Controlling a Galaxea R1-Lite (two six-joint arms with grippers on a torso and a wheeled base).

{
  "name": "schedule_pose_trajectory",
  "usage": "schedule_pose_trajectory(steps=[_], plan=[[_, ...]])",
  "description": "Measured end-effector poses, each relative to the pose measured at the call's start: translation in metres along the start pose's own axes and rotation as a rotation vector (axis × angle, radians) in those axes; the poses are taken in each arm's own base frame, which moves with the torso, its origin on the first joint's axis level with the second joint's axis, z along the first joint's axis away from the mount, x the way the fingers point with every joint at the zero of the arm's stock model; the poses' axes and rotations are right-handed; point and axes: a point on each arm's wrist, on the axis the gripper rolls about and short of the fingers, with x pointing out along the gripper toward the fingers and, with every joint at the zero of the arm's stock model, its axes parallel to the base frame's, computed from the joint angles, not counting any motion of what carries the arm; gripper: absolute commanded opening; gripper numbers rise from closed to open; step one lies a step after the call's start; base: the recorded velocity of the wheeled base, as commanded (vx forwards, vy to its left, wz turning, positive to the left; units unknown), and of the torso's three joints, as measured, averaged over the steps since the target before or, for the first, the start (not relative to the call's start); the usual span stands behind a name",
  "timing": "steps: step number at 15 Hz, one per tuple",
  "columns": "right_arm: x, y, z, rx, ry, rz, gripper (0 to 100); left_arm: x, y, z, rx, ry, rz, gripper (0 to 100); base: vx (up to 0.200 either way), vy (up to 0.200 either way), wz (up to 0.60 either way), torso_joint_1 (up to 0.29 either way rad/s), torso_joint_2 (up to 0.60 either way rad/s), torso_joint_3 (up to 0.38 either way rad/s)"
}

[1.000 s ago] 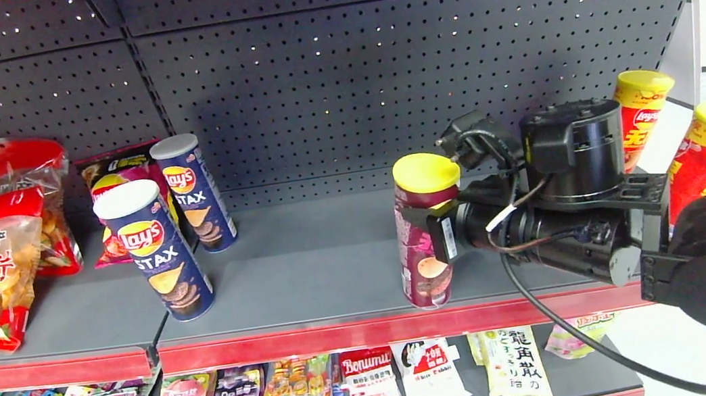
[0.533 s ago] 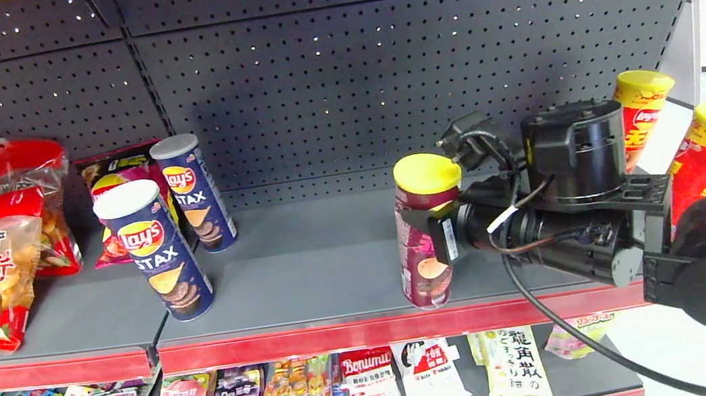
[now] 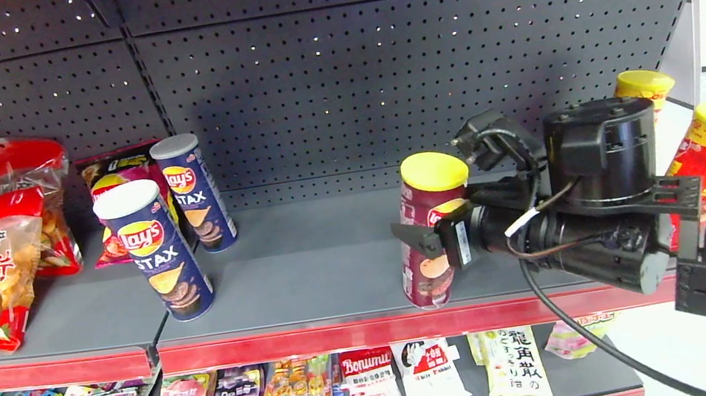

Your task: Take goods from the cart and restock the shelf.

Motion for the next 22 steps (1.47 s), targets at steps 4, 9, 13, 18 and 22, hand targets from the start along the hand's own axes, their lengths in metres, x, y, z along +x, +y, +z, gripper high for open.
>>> schedule_pose_trajectory(steps=[4,9,13,18,22], plan=[[-0.033,0.0,-0.015,0.001,0.026,0.006,100,0.001,0.0,-0.002,0.0,0.009,0.001,0,0.0,0.0,0.0,0.0,0.0,0.0],[-0.108,-0.03,-0.038,-0.042,-0.01,-0.034,100,0.005,0.001,0.002,0.003,0.027,0.001,0,0.0,0.0,0.0,0.0,0.0,0.0],[-0.167,-0.084,-0.046,-0.119,-0.051,-0.253,100,0.011,0.002,0.006,0.001,0.041,-0.04,0,0.0,0.0,0.0,0.0,0.0,0.0],[-0.224,-0.081,-0.076,-0.106,0.006,-0.394,100,0.013,0.002,0.007,-0.002,0.043,-0.064,0,0.0,0.0,0.0,0.0,0.0,0.0],[-0.247,-0.066,-0.1,-0.108,0.013,-0.433,100,0.014,0.002,0.007,-0.003,0.046,-0.078,0,0.0,0.0,-0.6,-0.004,0.0,0.006]])
